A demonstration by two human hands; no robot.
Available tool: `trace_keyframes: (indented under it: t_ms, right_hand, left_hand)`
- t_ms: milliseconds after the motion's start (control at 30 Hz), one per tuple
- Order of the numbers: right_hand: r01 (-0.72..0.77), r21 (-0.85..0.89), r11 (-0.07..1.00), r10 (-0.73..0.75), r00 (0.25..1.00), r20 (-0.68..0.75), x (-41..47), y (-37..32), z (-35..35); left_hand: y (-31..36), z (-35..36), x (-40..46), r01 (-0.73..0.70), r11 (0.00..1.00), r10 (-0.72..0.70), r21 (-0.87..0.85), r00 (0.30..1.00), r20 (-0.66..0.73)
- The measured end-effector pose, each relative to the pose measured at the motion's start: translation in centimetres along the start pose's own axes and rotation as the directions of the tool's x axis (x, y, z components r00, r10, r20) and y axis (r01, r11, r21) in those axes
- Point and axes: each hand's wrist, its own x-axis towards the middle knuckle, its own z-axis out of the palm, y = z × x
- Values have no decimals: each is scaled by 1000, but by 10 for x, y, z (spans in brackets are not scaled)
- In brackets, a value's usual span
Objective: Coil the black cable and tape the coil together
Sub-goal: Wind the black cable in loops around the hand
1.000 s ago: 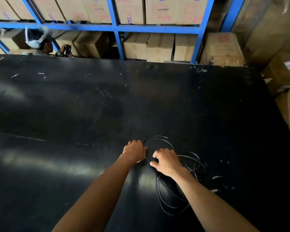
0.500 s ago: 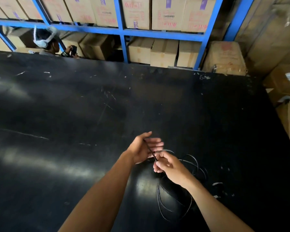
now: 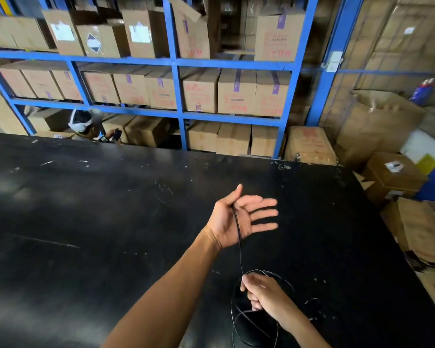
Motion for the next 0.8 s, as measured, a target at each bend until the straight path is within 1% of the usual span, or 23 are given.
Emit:
trace_keyframes:
  t_ms: [33,100,200,267,300,367,433,467,500,533,567,600,667,733,767,800]
  right_hand:
    - [4,-1,1000,-4,1000,-14,-4,-3,-1]
    - [10,1,1000,-10,1000,-20,-10,-7,-1]
    - [54,-49,997,-54,999,-6,-18,-11,-1]
    - [67,-154,986,-71,997,-23,-23,-10,-2]
    - [58,-223,973,-68,997,-38,-25,-8,-2]
    - [21,-340,940,-48,996,-73,-27,-2,-7]
    - [-37,-398,917,-13,992,-124,-28,1,-16]
    - [-62,-402,914,-1,988,-155,-28,0,-21]
    - [-85,-386,919,8,980,-197,-27,-5,-26]
    - [-111,-349,931,16,965,-262,-25,-14,-32]
    - [-131,-296,946,21,937,-348,-20,-25,-39]
    - [-130,-235,963,15,900,-436,-15,-38,-48]
    - [-66,-148,987,-26,837,-547,-5,-69,-66]
    - [-15,-177,984,-90,817,-569,-1,-104,-78]
    - [-7,-231,973,-127,819,-560,-2,-120,-81]
    - [-6,-293,956,-161,822,-545,-4,-134,-82]
  left_hand:
    - [2,8,-2,17,1000,-18,14,999,29]
    - [6,24,-8,40,995,-45,96,998,47]
    - [15,38,-13,70,981,-73,181,997,6]
    - [20,44,-17,84,980,-88,180,996,14]
    - [23,47,-20,96,982,-104,165,994,43]
    - [32,57,-27,131,983,-149,127,977,149]
    - [46,71,-36,191,967,-233,167,929,287]
    - [52,76,-39,237,943,-307,233,889,341]
    - [57,80,-43,286,904,-396,319,840,370]
    - [60,82,-47,339,849,-491,406,790,367]
    - [61,81,-51,395,782,-580,482,746,329]
    - [59,79,-56,453,705,-656,546,708,260]
    - [50,71,-64,564,525,-758,637,651,49]
    - [37,61,-69,647,368,-754,668,628,-193]
    - [31,56,-70,672,324,-720,665,632,-288]
    - [27,51,-71,685,318,-672,656,651,-354]
